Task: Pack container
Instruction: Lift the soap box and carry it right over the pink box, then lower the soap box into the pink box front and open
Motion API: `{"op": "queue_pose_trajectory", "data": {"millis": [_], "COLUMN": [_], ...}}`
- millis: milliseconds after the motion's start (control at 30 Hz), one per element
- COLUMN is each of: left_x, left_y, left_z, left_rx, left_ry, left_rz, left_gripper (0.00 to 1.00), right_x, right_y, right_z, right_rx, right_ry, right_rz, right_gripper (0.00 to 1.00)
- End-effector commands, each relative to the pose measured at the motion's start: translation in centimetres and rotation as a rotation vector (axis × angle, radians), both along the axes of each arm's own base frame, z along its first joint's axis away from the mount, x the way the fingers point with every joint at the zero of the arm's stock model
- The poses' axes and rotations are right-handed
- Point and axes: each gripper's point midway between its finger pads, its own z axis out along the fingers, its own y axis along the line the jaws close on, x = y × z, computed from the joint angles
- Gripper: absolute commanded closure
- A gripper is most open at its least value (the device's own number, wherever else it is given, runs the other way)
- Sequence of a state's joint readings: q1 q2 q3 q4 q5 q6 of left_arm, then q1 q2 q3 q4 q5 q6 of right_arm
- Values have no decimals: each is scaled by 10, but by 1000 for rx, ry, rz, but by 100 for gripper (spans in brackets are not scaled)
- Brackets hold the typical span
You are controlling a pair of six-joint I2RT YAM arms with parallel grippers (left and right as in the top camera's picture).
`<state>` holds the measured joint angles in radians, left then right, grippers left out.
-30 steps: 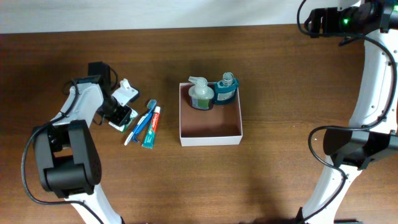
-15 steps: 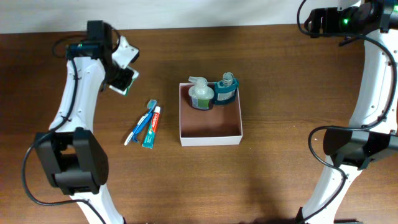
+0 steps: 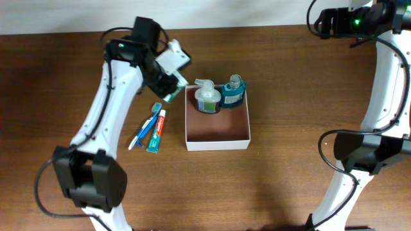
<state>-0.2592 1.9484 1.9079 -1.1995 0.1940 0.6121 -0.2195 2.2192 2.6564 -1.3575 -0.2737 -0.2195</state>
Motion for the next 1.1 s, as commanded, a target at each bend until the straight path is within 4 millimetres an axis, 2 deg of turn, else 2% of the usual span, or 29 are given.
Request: {"op": "queue_pose_trajectory", "data": {"millis": [0, 167, 400, 500, 700, 867, 1067], "left_x": [-30, -58, -70, -64, -57, -62, -73], "left_y": [-33, -49, -77, -84, -88, -102, -115], "left_z": [53, 64, 57, 48, 29, 16, 0], "left_rx": [-59, -42, -83, -79, -78, -146, -131], "left_ry": [-117, -118, -112, -123, -85, -28, 14], "left_rz": [-220, -333, -485, -541, -542, -570, -640], "left_gripper": [94, 92, 90, 90, 90, 87, 86], "right_x": [0, 0, 0, 0, 0, 0, 0], "right_y": [-2, -2, -2, -2, -2, -2, -2], "right_z": [3, 3, 3, 3, 3, 3, 3], "right_rx": [-3, -3, -3, -3, -3, -3, -3], "right_ry": [-9, -9, -9, -9, -9, -9, -9], "right_rz": [-4, -4, -4, -4, -4, -4, -4], "right_gripper": [1, 1, 1, 1, 1, 1, 2]}}
